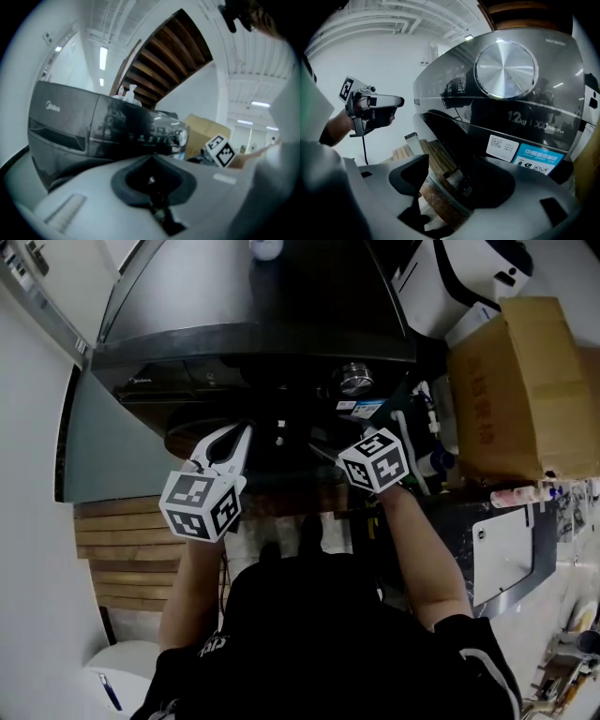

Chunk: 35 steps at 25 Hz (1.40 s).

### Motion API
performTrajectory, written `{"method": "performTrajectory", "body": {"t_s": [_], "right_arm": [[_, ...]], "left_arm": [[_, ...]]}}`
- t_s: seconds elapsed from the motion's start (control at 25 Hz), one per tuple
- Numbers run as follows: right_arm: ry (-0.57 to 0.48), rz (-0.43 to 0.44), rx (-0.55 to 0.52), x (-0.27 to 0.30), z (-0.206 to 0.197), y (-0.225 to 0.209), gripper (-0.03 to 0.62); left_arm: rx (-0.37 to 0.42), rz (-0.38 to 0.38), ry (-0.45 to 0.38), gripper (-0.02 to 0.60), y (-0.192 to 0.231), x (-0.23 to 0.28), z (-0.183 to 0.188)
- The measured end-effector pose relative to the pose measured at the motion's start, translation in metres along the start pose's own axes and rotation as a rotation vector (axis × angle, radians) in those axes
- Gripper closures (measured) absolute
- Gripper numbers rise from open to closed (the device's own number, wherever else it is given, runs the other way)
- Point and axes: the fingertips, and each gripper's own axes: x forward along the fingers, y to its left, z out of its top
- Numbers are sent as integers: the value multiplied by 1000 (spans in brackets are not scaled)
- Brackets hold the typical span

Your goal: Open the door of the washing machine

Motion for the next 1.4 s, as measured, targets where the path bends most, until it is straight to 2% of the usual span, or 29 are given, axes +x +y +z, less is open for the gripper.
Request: {"method": "performTrajectory", "body": {"t_s": [0.44,0.72,0.88,1.12,1.4], "right_arm": [[102,37,-101,27,-22,-5,315],[127,-19,-195,30,-26,-10,388],[148,-49,-251,32,-28,-9,383],[146,-50,-252,31,-29,-8,378],[228,-125,-424,37,-36,-12,406]], "left_arm": [[-1,48,34,571,2,-7,-8],[-20,63,43,571,4,-16,-16],[-34,63,47,571,4,-20,-23],[-47,55,48,571,1,-20,-28],[-50,51,44,571,2,-21,-28]]}}
